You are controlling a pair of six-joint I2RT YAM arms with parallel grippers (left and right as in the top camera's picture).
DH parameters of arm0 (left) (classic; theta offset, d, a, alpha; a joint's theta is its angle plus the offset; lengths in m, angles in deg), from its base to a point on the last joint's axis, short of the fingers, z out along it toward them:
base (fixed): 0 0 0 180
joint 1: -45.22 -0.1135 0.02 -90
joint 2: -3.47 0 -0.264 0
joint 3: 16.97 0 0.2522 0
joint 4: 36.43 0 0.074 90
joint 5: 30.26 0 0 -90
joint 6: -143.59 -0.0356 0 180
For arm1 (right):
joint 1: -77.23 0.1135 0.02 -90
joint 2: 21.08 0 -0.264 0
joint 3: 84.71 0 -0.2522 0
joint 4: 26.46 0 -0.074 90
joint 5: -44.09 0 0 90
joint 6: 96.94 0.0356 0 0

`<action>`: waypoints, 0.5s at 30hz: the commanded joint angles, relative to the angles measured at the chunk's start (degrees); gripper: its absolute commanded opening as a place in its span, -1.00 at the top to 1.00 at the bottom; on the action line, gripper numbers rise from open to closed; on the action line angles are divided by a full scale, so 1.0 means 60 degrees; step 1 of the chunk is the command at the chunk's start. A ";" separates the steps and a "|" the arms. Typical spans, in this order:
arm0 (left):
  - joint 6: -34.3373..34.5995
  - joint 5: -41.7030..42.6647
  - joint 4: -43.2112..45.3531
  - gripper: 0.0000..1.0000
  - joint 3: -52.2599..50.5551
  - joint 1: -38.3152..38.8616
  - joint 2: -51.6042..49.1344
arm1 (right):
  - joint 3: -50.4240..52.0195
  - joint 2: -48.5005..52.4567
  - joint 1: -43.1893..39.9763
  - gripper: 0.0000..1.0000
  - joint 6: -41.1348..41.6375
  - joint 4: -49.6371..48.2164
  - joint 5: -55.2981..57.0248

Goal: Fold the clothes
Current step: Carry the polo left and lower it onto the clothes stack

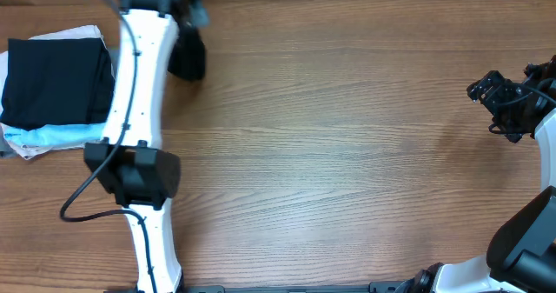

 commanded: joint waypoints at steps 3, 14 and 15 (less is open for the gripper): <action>0.0055 0.1089 0.0211 0.92 0.0973 -0.1279 0.0419 | -0.0106 -0.0076 -0.0011 -1.00 -0.0033 -0.0055 0.0036; 0.0743 0.3464 0.0987 0.92 0.0987 -0.4146 0.0419 | -0.0106 -0.0076 -0.0011 -1.00 -0.0033 -0.0055 0.0033; 0.0867 0.3738 0.1086 0.92 0.0987 -0.4357 0.0419 | -0.0106 -0.0076 -0.0011 -1.00 -0.0033 -0.0055 0.0033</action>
